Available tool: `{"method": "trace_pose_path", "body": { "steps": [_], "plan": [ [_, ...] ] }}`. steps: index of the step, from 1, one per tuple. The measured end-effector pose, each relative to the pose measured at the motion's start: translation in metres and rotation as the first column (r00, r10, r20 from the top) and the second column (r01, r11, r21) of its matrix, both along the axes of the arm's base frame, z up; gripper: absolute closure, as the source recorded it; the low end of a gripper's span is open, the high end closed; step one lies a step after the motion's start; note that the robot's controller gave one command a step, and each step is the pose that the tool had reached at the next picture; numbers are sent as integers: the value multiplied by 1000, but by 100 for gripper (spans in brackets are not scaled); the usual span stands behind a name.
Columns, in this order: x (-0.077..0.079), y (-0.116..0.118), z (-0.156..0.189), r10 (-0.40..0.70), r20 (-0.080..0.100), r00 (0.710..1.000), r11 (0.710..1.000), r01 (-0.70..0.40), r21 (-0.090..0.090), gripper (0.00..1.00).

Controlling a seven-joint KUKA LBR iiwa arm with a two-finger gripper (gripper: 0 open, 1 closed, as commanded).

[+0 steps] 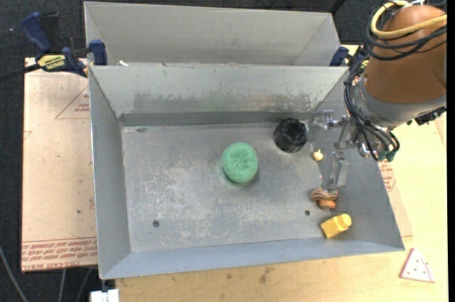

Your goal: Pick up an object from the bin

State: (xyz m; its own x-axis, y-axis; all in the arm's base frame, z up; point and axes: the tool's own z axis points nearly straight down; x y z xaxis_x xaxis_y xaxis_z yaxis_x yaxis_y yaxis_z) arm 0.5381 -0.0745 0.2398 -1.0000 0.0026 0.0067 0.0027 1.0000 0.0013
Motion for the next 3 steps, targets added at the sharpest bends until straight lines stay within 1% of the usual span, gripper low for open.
{"method": "trace_pose_path", "body": {
  "steps": [1,2,3],
  "plan": [
    [1,0,5,2,8,1000,1000,-2,-1,0],
    [4,7,-19,-80,14,997,997,80,-1,0],
    [14,17,-76,-101,14,995,995,101,0,0]
  ]
}}
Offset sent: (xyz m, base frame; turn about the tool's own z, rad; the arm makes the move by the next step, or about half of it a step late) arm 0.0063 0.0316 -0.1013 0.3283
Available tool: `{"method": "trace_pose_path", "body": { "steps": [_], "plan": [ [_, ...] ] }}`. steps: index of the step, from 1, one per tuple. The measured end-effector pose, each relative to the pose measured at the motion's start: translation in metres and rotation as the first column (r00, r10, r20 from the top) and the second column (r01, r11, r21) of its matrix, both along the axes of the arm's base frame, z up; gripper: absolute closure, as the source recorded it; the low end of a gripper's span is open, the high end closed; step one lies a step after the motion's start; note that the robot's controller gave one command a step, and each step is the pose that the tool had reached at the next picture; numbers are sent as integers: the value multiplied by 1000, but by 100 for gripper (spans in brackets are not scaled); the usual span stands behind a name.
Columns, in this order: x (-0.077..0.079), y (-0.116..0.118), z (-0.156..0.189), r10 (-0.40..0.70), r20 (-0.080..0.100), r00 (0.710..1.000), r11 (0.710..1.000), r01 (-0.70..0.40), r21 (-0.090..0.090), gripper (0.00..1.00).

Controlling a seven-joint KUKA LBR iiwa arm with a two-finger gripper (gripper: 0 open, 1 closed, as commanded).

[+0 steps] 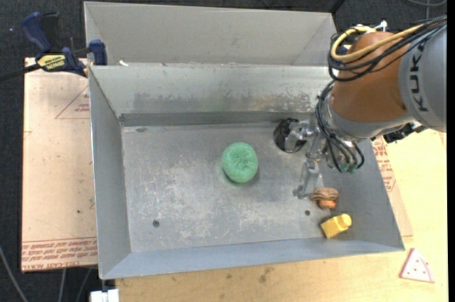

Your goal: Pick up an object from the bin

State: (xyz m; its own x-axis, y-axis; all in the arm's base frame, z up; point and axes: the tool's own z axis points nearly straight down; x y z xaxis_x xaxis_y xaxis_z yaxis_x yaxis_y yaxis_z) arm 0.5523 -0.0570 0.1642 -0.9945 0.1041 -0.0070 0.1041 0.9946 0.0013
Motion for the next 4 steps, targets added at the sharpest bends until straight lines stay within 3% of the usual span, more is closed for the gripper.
{"method": "trace_pose_path", "body": {
  "steps": [1,2,3,4],
  "plan": [
    [35,29,-30,-29,-7,1000,1000,29,0,0],
    [21,45,-68,-136,-3,991,991,136,2,0],
    [43,64,-84,-95,-6,995,996,95,0,0],
    [76,94,-91,24,-4,1000,1000,-24,0,100]
  ]
}}
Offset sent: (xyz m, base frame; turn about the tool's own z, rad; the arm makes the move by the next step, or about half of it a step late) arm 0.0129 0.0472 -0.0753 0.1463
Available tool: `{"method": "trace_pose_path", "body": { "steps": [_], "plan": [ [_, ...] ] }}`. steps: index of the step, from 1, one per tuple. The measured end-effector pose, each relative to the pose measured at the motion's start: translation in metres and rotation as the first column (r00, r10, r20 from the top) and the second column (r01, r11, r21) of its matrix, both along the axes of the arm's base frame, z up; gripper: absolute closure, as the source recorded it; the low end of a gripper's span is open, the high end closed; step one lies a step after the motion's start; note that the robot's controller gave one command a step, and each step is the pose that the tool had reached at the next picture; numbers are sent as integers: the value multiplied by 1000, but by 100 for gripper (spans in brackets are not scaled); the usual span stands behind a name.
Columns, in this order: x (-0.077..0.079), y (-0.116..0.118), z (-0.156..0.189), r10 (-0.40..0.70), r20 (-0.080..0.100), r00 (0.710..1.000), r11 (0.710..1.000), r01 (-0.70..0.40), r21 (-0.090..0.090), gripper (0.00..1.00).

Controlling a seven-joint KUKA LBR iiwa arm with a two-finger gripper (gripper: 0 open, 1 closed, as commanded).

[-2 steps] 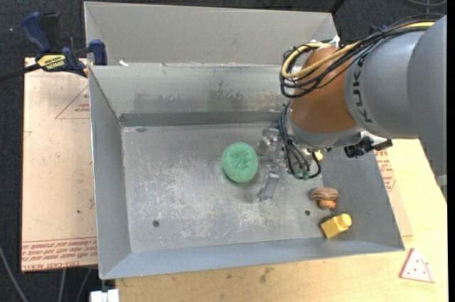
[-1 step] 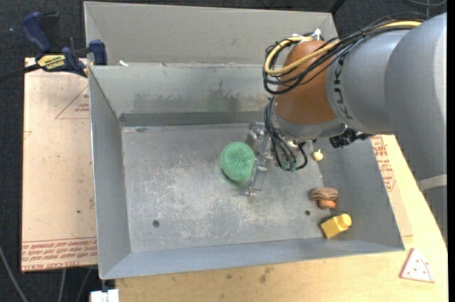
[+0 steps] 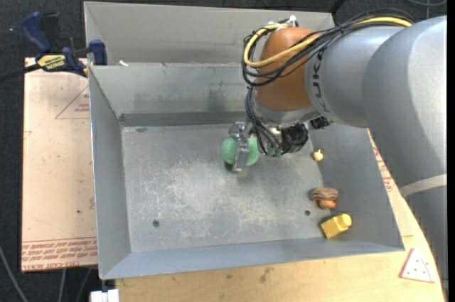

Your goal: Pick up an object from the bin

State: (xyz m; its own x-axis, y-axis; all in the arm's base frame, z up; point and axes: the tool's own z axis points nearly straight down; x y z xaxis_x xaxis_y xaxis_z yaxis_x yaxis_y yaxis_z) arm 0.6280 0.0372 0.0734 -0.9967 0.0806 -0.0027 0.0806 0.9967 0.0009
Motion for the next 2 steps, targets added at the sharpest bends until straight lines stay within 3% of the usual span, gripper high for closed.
{"method": "trace_pose_path", "body": {
  "steps": [1,2],
  "plan": [
    [0,0,0,0,0,1000,1000,0,0,100],
    [-1,0,149,-51,4,999,999,51,0,100]
  ]
}}
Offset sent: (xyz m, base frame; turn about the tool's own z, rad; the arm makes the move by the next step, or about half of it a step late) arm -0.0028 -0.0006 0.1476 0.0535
